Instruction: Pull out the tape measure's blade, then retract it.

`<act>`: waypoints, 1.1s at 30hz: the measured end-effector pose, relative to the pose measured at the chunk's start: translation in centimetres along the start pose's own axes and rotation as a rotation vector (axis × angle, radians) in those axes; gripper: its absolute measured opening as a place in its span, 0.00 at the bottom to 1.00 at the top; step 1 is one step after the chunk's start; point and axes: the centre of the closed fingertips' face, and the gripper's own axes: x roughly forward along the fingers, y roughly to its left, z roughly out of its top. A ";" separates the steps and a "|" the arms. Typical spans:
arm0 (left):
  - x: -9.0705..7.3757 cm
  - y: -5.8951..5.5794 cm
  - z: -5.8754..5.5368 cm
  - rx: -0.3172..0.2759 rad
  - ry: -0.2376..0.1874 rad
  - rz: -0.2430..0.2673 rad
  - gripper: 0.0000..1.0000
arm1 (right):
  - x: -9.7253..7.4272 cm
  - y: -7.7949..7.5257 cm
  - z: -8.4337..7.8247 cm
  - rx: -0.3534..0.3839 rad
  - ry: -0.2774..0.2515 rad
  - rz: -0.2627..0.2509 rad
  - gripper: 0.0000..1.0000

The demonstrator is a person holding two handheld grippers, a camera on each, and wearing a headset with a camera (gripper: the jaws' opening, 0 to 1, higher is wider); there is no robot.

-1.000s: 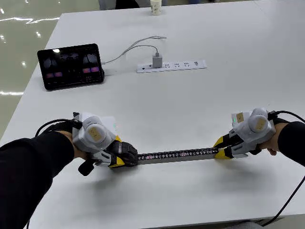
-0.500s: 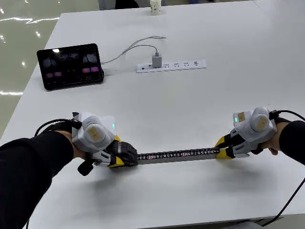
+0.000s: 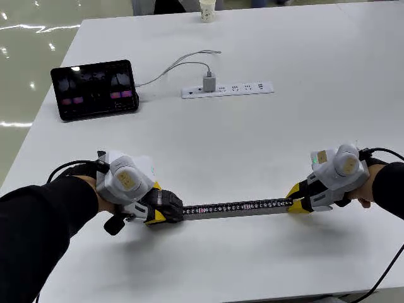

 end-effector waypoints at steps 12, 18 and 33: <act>0.1 0.0 0.1 0.021 0.001 0.008 0.30 | 0.0 0.4 0.8 -0.008 0.023 0.003 0.11; 0.2 0.2 0.1 0.008 0.001 0.010 0.30 | -0.1 0.4 0.6 -0.021 0.057 0.012 0.12; 0.0 0.2 0.1 -0.005 0.002 0.003 0.31 | -0.2 0.6 0.6 -0.024 0.091 -0.001 0.12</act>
